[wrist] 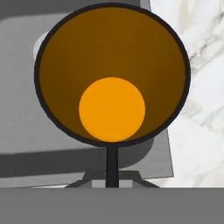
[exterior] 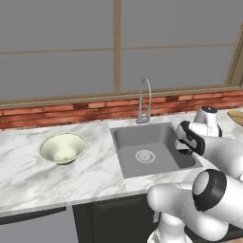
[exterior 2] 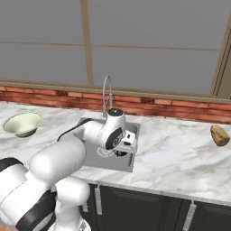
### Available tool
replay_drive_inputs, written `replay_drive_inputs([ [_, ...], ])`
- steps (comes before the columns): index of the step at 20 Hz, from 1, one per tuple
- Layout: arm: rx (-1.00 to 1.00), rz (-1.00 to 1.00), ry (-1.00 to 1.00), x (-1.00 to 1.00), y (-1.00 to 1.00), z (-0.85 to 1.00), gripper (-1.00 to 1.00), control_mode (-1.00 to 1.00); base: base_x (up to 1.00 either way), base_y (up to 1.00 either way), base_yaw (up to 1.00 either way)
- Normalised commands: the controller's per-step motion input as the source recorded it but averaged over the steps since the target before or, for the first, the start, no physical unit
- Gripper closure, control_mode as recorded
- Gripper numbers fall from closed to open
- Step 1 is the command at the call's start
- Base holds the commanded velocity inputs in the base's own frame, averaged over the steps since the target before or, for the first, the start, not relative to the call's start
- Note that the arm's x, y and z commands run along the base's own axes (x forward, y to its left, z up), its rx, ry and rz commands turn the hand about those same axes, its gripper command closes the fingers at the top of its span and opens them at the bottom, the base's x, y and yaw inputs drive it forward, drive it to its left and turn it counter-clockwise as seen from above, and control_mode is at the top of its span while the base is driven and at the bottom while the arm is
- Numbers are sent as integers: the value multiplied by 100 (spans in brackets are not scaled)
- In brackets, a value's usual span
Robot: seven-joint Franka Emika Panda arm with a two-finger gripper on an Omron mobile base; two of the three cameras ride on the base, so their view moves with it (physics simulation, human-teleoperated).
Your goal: Pick the mug and place it in the sink. Pick the bowl and place it in the open cabinet and then close the cabinet.
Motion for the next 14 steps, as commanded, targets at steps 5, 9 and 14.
replay_drive_inputs([
  [5, 0, 14, 5, 38, 33, 0, 100, -100, 0, 0, 0],
  [9, 0, 11, 0, 26, 19, -11, 100, -100, 0, 0, 0],
  [14, 0, 7, 0, 13, 4, -13, 100, -100, 0, 0, 0],
])
